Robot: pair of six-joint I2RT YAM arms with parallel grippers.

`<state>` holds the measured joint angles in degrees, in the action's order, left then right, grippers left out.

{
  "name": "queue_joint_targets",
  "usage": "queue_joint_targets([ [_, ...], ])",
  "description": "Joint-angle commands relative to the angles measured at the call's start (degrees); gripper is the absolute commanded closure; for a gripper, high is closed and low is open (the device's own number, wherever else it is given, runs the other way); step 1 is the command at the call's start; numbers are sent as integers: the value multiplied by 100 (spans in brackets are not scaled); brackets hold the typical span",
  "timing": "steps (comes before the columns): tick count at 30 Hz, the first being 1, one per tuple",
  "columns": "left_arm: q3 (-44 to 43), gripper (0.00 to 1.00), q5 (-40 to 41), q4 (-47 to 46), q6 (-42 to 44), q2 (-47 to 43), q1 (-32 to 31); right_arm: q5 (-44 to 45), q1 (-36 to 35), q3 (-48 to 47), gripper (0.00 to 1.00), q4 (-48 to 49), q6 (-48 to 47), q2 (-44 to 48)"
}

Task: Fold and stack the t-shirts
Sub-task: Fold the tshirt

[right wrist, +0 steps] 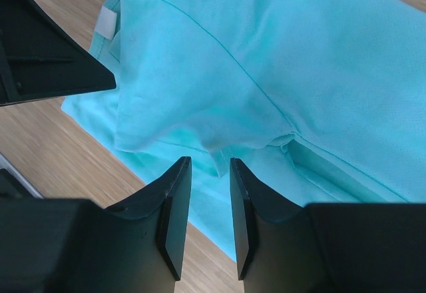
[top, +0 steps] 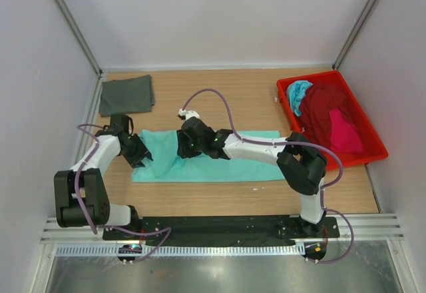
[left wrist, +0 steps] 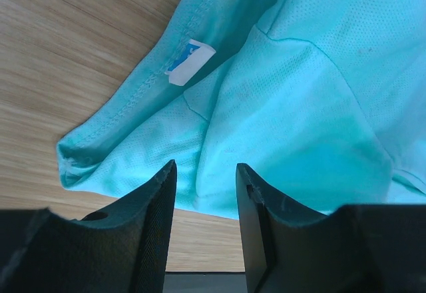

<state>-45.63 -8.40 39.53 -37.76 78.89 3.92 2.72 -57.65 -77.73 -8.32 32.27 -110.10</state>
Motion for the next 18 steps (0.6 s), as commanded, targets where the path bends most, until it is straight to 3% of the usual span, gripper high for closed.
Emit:
queue_joint_targets([
  [1, -16, 58, 128, -24, -118, -137, -14, 80, -45, -304, 64, -126, 148, 437],
  [9, -78, 59, 120, 2, -162, -84, -93, 218, -98, -233, 64, -196, 156, 447],
  [14, -17, 58, 260, 90, -179, -251, -190, 922, -98, -699, 65, -977, 736, 148],
  [18, 124, 58, 304, 2, -293, -260, -304, 1029, -98, -673, 65, -935, 1167, -28],
])
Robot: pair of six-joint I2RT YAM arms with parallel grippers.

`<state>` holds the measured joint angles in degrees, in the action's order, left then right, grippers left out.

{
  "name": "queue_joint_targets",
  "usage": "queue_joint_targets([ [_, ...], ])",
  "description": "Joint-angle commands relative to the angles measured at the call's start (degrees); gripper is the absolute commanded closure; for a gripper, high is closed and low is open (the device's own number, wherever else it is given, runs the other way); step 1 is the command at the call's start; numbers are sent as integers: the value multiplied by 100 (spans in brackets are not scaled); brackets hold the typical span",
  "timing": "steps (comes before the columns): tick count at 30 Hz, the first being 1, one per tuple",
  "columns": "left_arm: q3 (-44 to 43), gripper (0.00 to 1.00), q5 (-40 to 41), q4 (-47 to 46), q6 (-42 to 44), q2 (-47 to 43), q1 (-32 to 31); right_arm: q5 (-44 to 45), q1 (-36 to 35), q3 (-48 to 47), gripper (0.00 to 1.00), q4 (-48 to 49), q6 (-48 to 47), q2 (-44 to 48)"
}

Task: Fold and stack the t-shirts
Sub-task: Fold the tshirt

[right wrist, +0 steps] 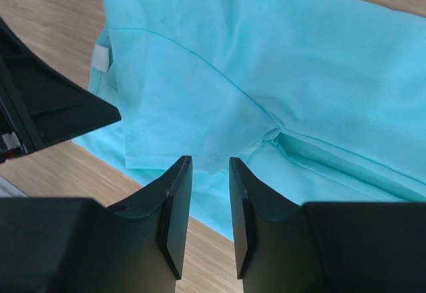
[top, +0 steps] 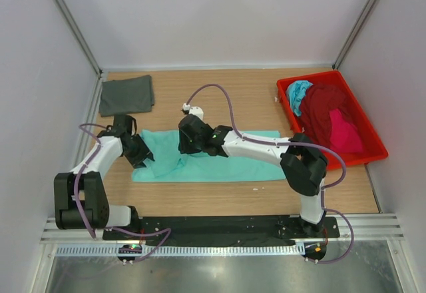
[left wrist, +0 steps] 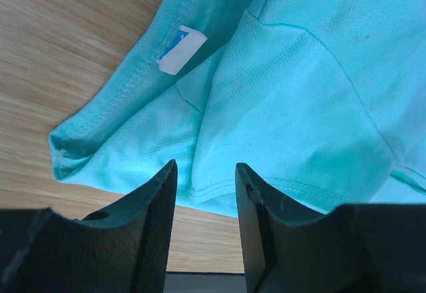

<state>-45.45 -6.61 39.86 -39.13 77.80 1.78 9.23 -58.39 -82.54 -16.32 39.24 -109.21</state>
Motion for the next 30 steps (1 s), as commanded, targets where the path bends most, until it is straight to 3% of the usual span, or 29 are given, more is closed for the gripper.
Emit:
queue_joint_targets([
  [1, 124, 58, 142, -48, -173, -116, -125, 334, -23, -192, 65, -109, 522, -153],
  [13, 247, 59, 292, -312, -279, 245, -117, 17, -23, -87, 65, 103, 716, -549],
  [21, 291, 62, 143, -532, -358, 78, -117, -106, -23, 36, 75, 225, 760, -610],
  [30, 300, 68, 178, -602, -393, 201, -125, -159, -23, 28, 76, 146, 875, -619],
])
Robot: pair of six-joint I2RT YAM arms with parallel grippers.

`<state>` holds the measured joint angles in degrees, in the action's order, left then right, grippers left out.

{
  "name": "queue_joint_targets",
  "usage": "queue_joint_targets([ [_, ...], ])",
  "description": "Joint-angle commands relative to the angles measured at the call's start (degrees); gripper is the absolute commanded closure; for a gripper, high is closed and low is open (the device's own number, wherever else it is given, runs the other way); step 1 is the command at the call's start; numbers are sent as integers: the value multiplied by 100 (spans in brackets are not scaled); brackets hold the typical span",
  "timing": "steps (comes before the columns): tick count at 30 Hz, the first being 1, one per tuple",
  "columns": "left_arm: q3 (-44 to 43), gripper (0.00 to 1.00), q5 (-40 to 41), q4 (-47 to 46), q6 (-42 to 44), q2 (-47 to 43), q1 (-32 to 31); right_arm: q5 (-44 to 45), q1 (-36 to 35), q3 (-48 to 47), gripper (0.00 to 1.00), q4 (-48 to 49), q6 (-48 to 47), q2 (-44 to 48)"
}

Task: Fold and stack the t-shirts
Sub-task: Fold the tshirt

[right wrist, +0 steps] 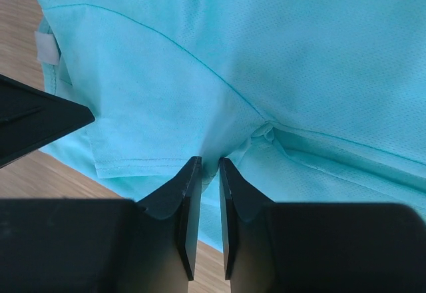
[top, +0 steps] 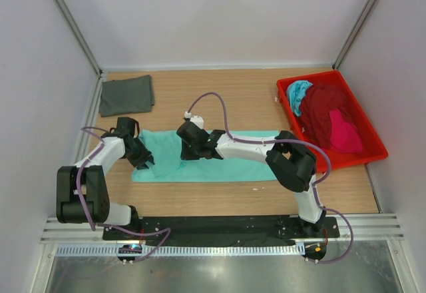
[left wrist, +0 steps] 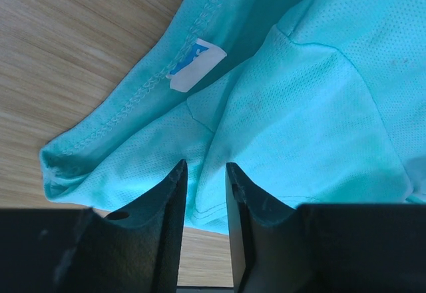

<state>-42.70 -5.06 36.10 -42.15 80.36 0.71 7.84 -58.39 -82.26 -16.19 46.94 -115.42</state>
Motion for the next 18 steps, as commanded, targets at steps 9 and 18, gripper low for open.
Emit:
queue_joint_targets([
  [9, -63, 76, 49, -243, -153, -20, -185, -19, -23, 8, 87, 168, 44, 63],
  [18, -28, 88, 102, -340, -215, 77, -291, 7, -23, 17, 89, 160, 0, 81],
])
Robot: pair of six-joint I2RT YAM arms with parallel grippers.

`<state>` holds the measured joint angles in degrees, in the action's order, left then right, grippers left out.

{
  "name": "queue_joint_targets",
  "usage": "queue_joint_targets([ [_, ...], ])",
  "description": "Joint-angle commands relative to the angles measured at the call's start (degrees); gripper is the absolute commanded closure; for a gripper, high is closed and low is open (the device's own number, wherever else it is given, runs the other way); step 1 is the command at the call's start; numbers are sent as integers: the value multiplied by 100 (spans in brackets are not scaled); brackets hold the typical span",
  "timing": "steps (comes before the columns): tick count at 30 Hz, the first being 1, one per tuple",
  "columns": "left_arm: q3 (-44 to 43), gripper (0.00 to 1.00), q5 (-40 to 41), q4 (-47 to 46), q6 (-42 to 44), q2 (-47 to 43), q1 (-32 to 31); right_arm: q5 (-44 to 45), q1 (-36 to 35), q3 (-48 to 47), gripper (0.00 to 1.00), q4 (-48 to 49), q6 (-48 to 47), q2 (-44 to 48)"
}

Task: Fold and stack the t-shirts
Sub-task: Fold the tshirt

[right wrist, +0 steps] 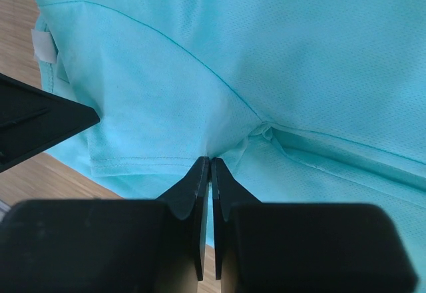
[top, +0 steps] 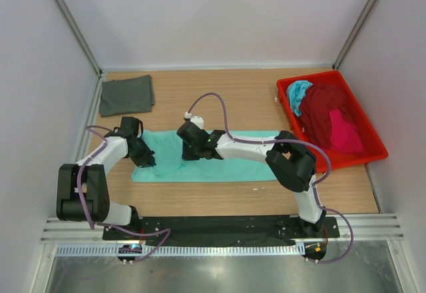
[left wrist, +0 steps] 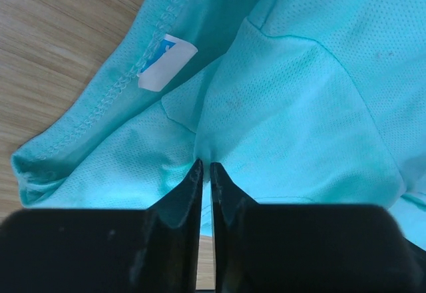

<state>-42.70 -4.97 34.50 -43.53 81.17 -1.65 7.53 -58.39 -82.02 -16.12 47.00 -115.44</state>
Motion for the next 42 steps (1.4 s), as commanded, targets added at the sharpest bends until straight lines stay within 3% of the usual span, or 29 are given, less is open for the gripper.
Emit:
queue_joint_targets([
  [1, -28, 92, 102, -181, -86, -48, -55, 47, -23, -7, 90, 153, -24, 92],
  [3, -54, 100, 110, -154, -94, -101, -72, 47, -23, -16, 96, 144, -24, 100],
  [5, -81, 100, 111, -84, -103, -180, -107, 64, -23, -33, 99, 127, -42, 135],
  [18, -151, 100, 453, 619, -463, -690, -503, 284, 12, -51, 99, -233, -209, 425],
  [37, 315, 100, 673, 365, -754, -646, -811, 495, 117, 248, 99, -462, -569, 417],
  [42, 78, 71, 426, 574, -640, -803, -811, 557, 126, 72, 93, -620, -850, 417],
])
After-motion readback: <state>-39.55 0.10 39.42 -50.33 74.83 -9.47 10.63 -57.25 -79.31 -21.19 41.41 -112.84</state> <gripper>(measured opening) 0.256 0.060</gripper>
